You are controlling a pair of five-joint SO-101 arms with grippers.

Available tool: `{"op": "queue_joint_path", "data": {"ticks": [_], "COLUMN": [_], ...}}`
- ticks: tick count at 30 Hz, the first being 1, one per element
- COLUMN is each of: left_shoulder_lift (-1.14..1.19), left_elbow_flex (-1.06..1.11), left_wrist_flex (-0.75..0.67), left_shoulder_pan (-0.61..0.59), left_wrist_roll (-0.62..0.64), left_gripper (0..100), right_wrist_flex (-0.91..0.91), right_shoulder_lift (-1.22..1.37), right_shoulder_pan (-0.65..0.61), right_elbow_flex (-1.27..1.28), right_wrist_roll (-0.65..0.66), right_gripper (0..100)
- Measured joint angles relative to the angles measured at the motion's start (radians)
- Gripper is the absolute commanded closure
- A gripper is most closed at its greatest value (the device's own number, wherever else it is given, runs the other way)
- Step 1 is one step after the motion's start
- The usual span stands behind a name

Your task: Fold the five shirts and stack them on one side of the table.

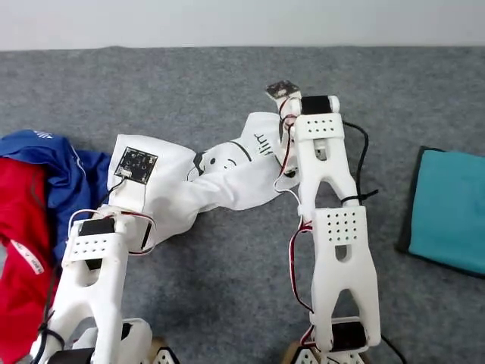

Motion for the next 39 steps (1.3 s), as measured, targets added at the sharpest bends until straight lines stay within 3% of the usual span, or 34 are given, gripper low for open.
{"op": "queue_joint_path", "data": {"ticks": [5, 20, 24, 31, 35, 39], "left_shoulder_lift": [0.0, 0.0, 0.0, 0.0, 0.0, 0.0], "left_elbow_flex": [0.0, -0.023, -0.216, -0.822, -1.097, -1.234], "left_wrist_flex": [0.0, -0.012, 0.146, 0.546, 0.588, 0.56], "left_shoulder_pan": [0.0, 0.0, 0.0, 0.002, 0.002, 0.002], "left_wrist_roll": [0.0, 0.017, 0.057, 0.101, 0.101, 0.054], "left_gripper": [100, 100, 100, 100, 100, 100], "right_wrist_flex": [0.026, 0.041, 0.041, 0.043, 0.041, 0.008], "right_shoulder_lift": [0.011, -0.038, -0.166, -0.439, -0.603, -0.743], "right_shoulder_pan": [0.009, -0.006, -0.005, -0.005, 0.012, 0.057], "right_elbow_flex": [-0.011, -0.21, -0.262, -0.275, -0.275, -0.275], "right_wrist_roll": [0.0, 0.051, 0.087, 0.204, 0.239, 0.258], "right_gripper": [99.6, 98.8, 98.8, 98.8, 98.8, 98.8]}}
